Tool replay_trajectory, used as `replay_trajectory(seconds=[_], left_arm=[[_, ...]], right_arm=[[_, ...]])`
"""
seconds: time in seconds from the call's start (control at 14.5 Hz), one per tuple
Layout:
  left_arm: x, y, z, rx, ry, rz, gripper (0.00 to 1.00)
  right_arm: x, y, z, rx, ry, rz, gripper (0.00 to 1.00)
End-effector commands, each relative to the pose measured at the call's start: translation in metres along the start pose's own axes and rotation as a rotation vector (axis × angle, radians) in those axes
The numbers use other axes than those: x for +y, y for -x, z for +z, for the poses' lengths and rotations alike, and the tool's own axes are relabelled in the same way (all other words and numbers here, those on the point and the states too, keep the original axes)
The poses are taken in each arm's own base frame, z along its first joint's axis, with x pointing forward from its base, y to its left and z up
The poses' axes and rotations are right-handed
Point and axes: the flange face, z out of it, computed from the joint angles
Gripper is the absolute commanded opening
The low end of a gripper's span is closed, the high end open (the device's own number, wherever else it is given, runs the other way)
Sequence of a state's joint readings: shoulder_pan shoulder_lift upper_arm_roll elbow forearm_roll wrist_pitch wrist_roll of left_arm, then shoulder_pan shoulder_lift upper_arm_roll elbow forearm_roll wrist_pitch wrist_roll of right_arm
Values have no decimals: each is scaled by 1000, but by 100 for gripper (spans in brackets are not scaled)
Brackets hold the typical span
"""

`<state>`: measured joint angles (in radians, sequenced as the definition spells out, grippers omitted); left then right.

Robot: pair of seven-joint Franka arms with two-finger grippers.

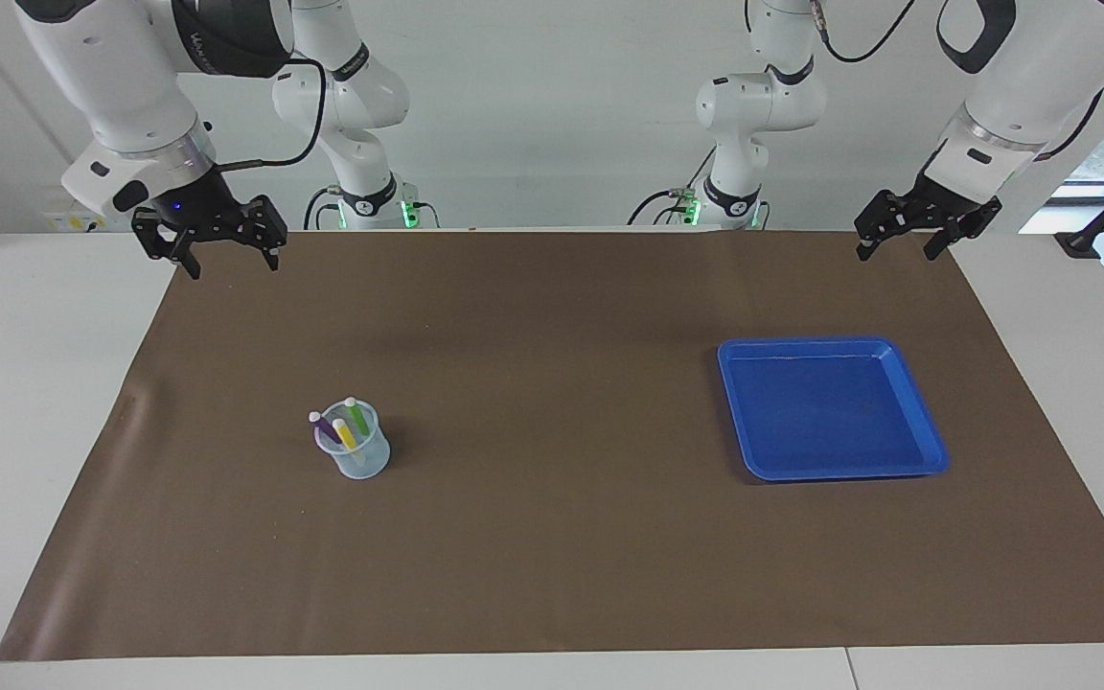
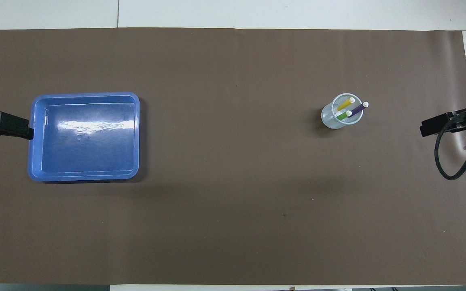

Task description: Transfer and insert pens with both arms

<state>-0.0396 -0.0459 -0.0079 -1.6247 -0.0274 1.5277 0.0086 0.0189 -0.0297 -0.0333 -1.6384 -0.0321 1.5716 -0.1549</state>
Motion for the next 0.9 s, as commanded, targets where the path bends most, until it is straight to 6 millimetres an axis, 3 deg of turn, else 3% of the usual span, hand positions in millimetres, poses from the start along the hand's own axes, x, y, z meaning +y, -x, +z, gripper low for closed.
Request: replay_trajectory(seconds=[0.0, 0.28, 0.83], left_arm=[[-1, 2, 0, -13, -4, 2, 100], [-1, 2, -1, -10, -4, 2, 100], [-1, 2, 0, -13, -4, 2, 100]], right_arm=[[6, 15, -14, -5, -10, 29, 100], [6, 25, -41, -14, -14, 29, 100], [5, 28, -51, 6, -12, 30, 100]])
